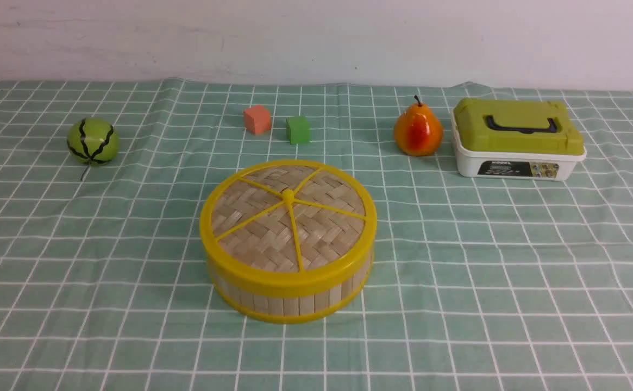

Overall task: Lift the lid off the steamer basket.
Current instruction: Use the left arm to lift the lid of the steamer

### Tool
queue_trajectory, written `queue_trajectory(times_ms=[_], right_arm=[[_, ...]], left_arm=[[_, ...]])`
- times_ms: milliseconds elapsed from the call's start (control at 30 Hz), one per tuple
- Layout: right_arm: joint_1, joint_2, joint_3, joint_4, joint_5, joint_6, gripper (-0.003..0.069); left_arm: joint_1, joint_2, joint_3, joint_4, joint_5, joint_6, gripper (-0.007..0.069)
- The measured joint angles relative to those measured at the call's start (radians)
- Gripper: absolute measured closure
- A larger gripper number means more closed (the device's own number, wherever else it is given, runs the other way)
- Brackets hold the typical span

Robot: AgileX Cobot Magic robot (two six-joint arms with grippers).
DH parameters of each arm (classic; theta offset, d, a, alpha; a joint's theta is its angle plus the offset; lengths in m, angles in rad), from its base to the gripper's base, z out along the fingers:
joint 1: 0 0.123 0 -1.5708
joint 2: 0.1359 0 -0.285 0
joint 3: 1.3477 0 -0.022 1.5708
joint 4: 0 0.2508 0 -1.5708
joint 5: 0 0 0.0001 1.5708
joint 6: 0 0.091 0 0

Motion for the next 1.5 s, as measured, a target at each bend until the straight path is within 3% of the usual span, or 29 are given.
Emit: queue_trajectory(times_ms=[1100,1500], right_arm=[[0.0,0.0,0.0,0.0,0.0,0.0,0.0415],[0.0,0.0,0.0,0.0,0.0,0.0,0.0415]], left_arm=[[0.0,0.0,0.0,0.004,0.0,0.0,0.0386],[0.0,0.0,0.0,0.1,-0.009,0.004,0.0386]])
